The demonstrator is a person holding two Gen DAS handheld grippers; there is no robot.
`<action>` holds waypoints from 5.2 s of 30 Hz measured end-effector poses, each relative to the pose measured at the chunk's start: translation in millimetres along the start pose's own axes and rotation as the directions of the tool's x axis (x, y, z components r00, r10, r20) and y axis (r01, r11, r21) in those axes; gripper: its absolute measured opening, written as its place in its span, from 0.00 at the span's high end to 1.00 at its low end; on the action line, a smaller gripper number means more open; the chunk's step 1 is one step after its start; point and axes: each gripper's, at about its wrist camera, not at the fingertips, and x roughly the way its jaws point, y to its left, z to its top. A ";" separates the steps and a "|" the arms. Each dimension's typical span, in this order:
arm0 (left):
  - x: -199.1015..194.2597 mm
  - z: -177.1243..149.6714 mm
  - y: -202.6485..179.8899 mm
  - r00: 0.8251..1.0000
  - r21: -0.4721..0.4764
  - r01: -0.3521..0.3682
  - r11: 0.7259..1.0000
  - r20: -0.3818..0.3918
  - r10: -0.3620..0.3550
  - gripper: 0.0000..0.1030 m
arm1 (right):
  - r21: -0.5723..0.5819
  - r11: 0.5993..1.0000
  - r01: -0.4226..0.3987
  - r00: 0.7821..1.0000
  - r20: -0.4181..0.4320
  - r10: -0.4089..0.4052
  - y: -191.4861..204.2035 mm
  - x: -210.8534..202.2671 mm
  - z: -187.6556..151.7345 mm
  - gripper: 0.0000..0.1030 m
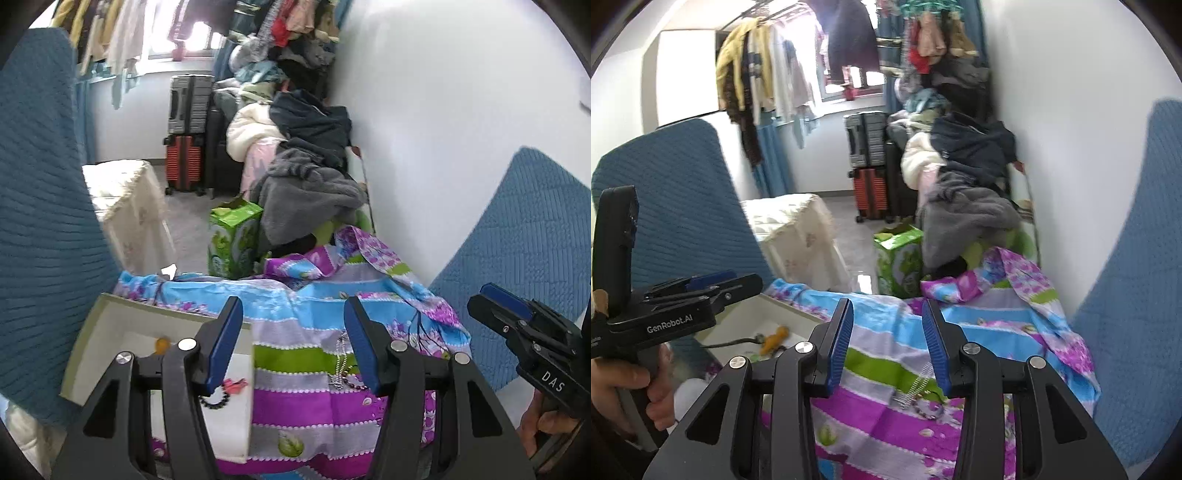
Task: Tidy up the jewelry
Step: 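Move both open tools back from the box toward the necklaces, then grasp the red-bead necklace with right tool while left tool grasps the silver ball chain, then carry the red-bead necklace into the box and open right tool while left tool releases the chain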
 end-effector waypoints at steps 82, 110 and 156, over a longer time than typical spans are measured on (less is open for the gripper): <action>212.7 -138.0 -82.1 0.869 0.204 0.171 0.964 -0.491 -0.051 0.98 | 0.206 0.974 0.096 0.917 -0.399 -0.006 -119.5 142.6 -177.6 0.95; 52.4 -34.0 -49.1 0.935 -0.051 0.174 0.983 -0.306 -0.181 0.98 | 0.160 0.983 0.092 0.974 -0.220 -0.055 -65.0 37.7 -59.3 0.95; 20.7 -24.3 151.3 0.949 -0.230 -0.132 0.964 -0.310 0.056 0.98 | -0.036 0.975 -0.221 0.913 -0.360 0.194 152.5 157.4 -14.9 0.95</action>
